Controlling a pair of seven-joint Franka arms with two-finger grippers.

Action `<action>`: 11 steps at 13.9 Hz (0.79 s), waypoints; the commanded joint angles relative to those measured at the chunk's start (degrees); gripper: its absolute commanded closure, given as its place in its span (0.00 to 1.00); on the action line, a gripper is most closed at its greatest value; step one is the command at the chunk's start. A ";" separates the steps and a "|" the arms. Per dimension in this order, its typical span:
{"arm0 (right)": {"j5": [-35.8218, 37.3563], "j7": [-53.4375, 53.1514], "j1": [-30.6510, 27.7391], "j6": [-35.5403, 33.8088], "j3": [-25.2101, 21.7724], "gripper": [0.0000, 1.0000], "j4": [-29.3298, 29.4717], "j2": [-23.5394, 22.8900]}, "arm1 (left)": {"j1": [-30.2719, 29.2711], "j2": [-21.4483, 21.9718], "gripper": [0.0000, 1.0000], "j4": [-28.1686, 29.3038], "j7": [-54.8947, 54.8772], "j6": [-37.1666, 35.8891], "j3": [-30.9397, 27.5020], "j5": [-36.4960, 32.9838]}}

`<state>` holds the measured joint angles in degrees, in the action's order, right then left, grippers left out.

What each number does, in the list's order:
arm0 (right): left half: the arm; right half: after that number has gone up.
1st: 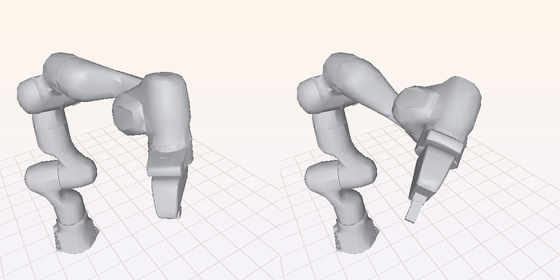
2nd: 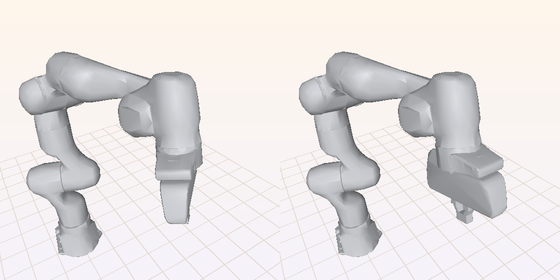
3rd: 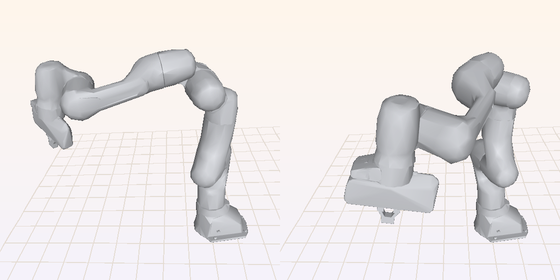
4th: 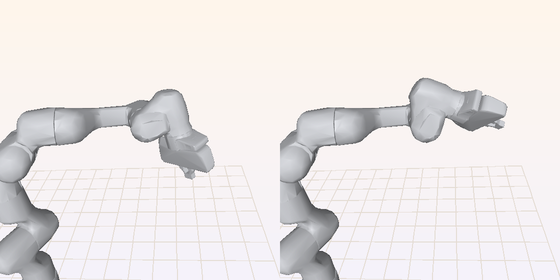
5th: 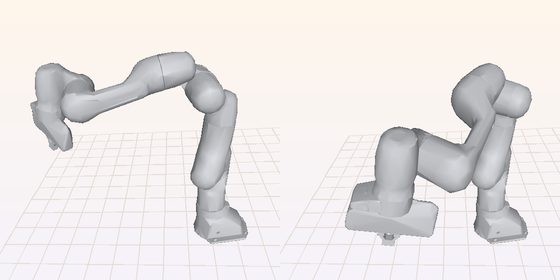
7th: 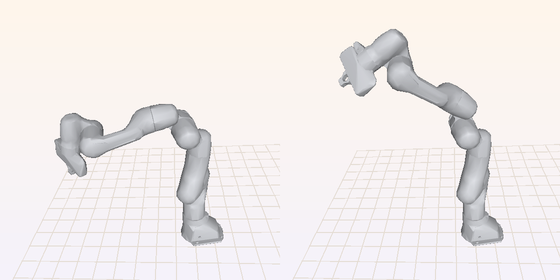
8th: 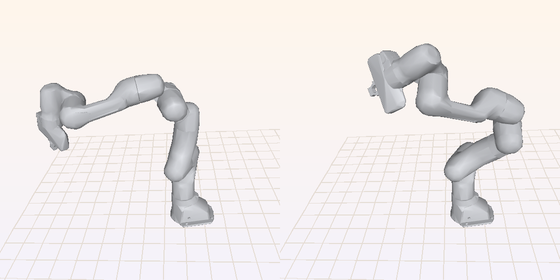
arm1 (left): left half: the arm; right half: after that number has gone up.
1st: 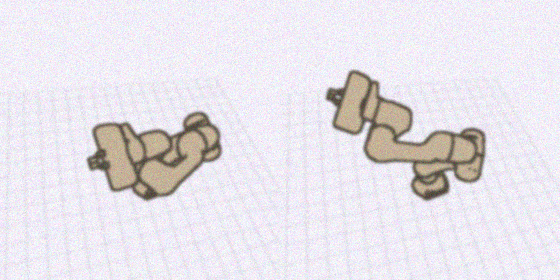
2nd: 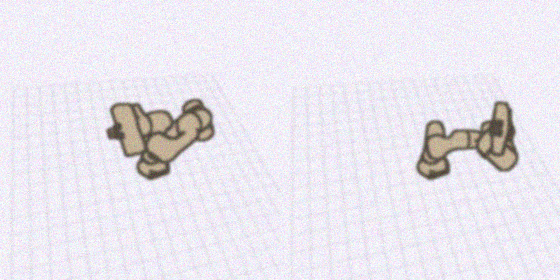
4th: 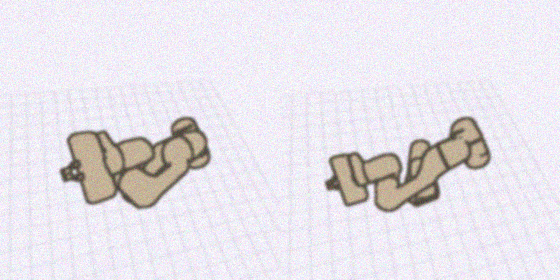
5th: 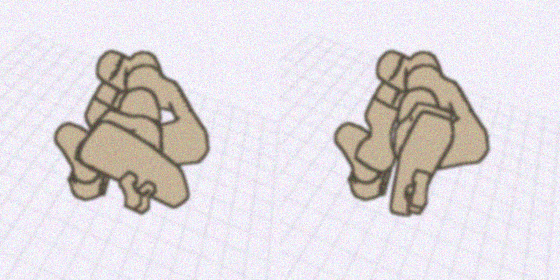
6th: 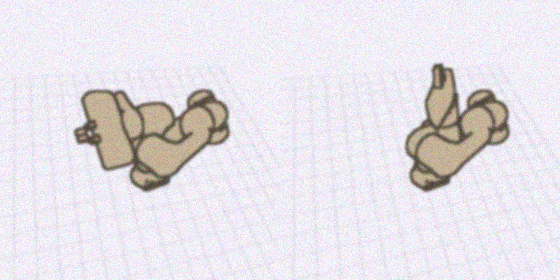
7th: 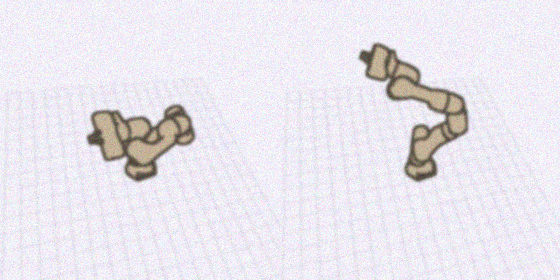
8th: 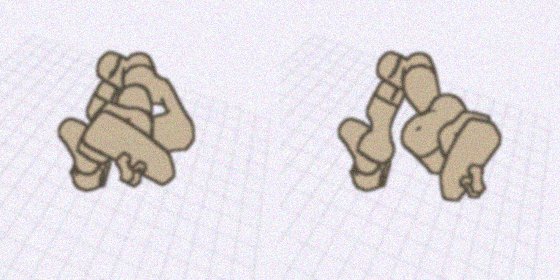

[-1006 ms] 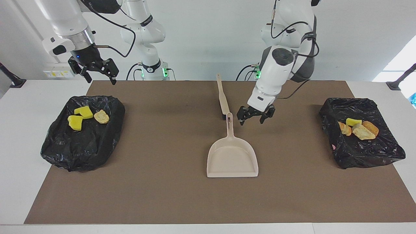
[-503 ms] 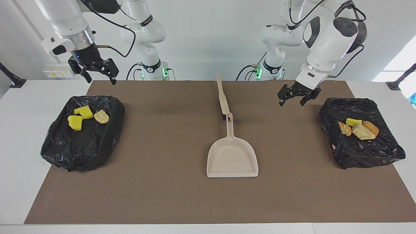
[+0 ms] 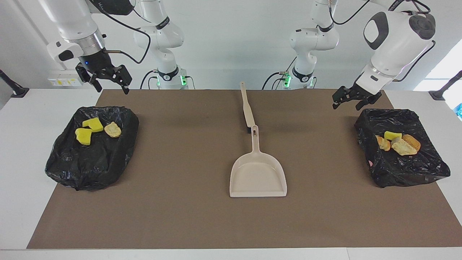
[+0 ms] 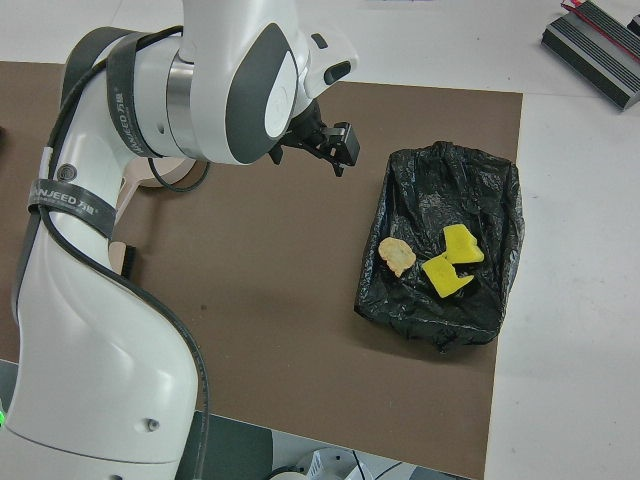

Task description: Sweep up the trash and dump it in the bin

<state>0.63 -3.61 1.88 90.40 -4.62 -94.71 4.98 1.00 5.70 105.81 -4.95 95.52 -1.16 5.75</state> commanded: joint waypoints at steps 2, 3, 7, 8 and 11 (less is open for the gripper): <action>-0.89 0.62 -0.65 -0.13 0.40 0.00 -1.36 1.35 | -5.56 2.82 0.00 0.89 -6.56 -0.95 0.63 0.05; -0.89 0.62 -0.65 -0.13 0.40 0.00 -1.36 1.35 | -5.75 2.65 0.00 -0.24 -6.22 -0.34 0.54 -0.04; -0.89 0.53 -0.65 -0.13 0.40 0.00 -1.36 1.35 | -4.78 1.94 0.00 -5.69 -5.17 -1.03 1.24 -1.35; -0.89 0.62 -0.65 -0.13 0.40 0.00 -1.36 1.35 | -4.61 1.86 0.00 -7.62 -5.16 -1.73 1.42 -1.71; -0.89 0.62 -0.65 -0.13 0.40 0.00 -1.36 1.35 | -4.69 1.42 0.00 -14.90 -5.16 -7.86 4.31 -5.74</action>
<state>0.63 -3.61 1.88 90.40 -4.62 -94.71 4.98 -4.06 7.79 96.55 -10.62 92.69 1.91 3.11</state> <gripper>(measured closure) 0.000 0.000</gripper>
